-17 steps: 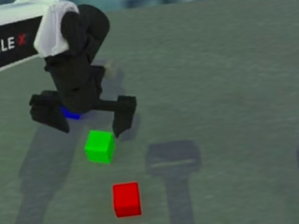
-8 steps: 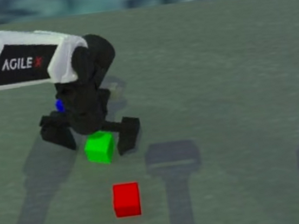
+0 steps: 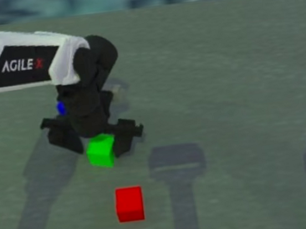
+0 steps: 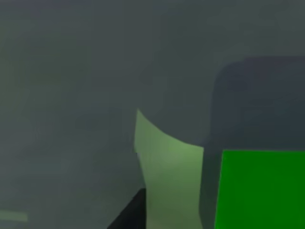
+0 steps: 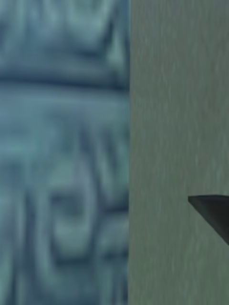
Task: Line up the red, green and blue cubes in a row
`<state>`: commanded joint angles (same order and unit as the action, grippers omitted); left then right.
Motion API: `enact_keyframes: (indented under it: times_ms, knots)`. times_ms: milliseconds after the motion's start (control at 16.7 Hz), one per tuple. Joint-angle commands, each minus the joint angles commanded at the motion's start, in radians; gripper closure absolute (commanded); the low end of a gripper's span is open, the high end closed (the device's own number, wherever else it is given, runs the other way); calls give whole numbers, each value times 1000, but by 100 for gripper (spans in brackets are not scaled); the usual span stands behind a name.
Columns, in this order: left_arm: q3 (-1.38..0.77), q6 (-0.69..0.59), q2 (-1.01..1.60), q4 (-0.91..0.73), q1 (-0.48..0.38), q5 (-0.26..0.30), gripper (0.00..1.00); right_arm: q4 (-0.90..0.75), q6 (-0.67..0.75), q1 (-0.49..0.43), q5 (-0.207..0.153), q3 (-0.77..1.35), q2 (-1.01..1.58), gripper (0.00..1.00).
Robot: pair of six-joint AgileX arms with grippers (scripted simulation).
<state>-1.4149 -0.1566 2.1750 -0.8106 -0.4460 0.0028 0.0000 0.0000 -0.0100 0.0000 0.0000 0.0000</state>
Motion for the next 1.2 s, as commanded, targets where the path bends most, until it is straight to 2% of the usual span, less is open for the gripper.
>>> enact_keyframes:
  times_ms: [360, 960, 1200]
  knots:
    - [0, 0, 0, 0, 0, 0, 98, 0, 0, 0, 0, 0, 0, 0]
    - [-6, 2, -14, -8, 0, -2, 100, 0, 0, 0, 0, 0, 0, 0]
    - [-73, -1, -56, -126, 9, -2, 100, 0, 0, 0, 0, 0, 0, 0]
